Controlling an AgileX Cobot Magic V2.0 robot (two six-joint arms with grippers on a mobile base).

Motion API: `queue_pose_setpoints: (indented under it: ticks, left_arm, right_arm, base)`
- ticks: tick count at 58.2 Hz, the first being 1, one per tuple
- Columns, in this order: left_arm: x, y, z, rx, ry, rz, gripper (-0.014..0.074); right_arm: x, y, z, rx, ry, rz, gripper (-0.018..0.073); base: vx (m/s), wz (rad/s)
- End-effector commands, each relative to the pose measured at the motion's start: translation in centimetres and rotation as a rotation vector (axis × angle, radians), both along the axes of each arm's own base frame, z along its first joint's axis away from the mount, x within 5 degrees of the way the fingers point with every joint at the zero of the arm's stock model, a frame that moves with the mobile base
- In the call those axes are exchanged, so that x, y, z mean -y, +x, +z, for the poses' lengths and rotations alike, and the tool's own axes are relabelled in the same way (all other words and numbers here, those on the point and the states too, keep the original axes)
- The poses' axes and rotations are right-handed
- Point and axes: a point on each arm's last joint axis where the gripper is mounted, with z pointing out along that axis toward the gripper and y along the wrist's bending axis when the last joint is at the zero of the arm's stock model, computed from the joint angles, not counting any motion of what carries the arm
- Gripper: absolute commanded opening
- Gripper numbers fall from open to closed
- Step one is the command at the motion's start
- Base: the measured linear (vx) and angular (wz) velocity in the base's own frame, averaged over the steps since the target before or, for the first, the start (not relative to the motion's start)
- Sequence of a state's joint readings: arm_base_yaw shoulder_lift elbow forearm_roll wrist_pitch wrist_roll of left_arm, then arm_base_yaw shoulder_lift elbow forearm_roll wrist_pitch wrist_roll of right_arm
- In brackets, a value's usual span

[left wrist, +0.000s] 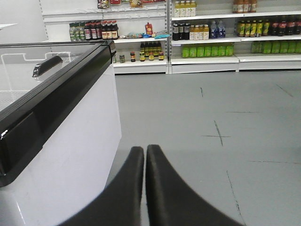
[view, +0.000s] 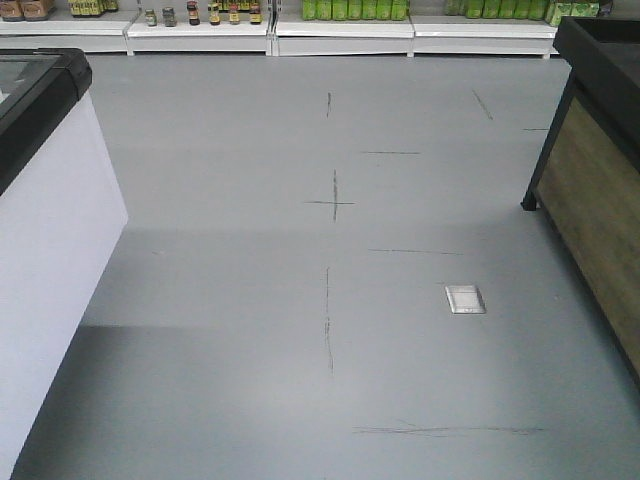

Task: Pick three apples into basket with both arms
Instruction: 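Drive the base forward along the aisle toward the produce tables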

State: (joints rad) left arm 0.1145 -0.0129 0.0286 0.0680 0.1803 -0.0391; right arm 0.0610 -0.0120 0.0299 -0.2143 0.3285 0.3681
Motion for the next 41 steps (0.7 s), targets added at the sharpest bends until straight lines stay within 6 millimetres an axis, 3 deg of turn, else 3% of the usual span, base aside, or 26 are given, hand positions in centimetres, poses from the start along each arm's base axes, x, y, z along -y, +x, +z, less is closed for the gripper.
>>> queue_pose_setpoints:
  ticks: [1,41]
  left_arm:
    - [0.02,0.0,1.47,0.088,0.005,0.0,-0.0006]
    - [0.02,0.0,1.47,0.088,0.005,0.0,-0.0006]
  right_arm:
    - [-0.11,0.1,0.31,0.071,-0.004,0.012,-0.0005]
    - [-0.11,0.1,0.32,0.072,-0.004,0.012,-0.0005]
  base:
    - [0.0,0.0]
    - [0.0,0.0]
